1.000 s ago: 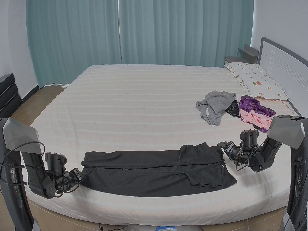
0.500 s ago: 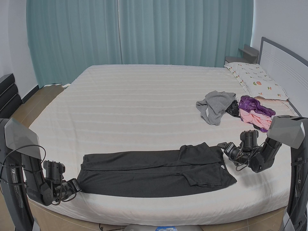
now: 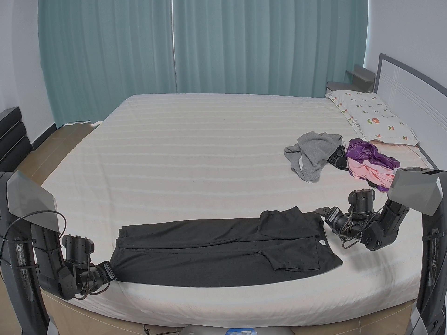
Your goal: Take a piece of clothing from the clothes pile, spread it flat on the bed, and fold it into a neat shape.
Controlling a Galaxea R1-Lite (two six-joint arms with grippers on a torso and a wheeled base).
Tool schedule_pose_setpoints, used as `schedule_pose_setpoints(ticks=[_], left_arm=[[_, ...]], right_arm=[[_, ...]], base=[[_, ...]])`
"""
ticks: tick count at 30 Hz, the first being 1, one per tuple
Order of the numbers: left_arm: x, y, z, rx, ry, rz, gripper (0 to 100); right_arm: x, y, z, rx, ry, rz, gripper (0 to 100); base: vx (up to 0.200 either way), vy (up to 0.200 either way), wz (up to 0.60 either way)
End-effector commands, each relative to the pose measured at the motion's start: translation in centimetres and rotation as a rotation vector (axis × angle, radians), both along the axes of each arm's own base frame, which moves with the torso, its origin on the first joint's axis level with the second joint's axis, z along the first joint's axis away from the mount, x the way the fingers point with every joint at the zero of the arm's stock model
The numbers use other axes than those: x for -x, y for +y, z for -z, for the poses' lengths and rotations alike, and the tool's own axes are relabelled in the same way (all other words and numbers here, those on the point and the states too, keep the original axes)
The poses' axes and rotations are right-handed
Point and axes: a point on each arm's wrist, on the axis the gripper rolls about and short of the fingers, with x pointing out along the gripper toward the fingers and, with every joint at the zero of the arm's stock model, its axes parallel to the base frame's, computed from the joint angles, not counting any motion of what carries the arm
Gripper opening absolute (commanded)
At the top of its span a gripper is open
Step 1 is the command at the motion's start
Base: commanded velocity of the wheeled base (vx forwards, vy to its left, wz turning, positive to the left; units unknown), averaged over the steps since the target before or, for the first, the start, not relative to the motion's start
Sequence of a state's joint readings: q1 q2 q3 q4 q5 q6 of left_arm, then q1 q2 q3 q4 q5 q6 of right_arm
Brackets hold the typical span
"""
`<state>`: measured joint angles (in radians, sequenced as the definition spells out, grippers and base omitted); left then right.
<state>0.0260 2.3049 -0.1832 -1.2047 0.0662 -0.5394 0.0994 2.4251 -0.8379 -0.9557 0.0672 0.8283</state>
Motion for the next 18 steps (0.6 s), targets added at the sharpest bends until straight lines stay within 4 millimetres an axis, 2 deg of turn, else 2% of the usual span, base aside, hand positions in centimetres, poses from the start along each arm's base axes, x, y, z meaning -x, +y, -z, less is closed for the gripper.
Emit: schedule_pose_setpoints(ticks=[1,2,8,10,11,14,15,16,18], left_arm=[[-0.1,0.0,0.0,0.001,-0.001,0.0,0],[-0.1,0.0,0.0,0.001,-0.004,0.0,100],[-0.7,0.0,-1.9,0.004,-0.087,0.0,100],[-0.7,0.0,-1.9,0.004,-0.087,0.0,100],[-1.0,0.2,-3.3,0.005,-0.149,-0.008,100],[-1.4,0.4,-4.4,0.006,-0.198,-0.014,100],[-2.0,0.5,-5.2,0.009,-0.237,-0.016,100],[-2.0,0.5,-5.2,0.009,-0.237,-0.016,100],[-3.3,0.1,-5.8,0.018,-0.288,-0.002,100]], right_arm=[[0.0,0.0,0.0,0.0,0.001,-0.001,100],[0.0,0.0,0.0,0.0,-0.001,-0.001,100],[0.0,0.0,0.0,0.0,0.007,-0.001,100],[0.0,0.0,0.0,0.0,0.007,-0.001,100],[0.0,0.0,0.0,0.0,0.007,-0.001,100],[0.0,0.0,0.0,0.0,0.007,-0.002,100],[0.0,0.1,0.1,0.0,0.008,-0.003,100],[0.0,0.1,0.1,0.0,0.008,-0.003,100],[0.0,0.1,0.1,0.001,0.01,-0.004,100]], base=[[0.0,0.0,0.0],[0.0,0.0,0.0],[0.0,0.0,0.0],[0.0,0.0,0.0],[0.0,0.0,0.0],[0.0,0.0,0.0],[0.0,0.0,0.0],[0.0,0.0,0.0],[0.0,0.0,0.0]])
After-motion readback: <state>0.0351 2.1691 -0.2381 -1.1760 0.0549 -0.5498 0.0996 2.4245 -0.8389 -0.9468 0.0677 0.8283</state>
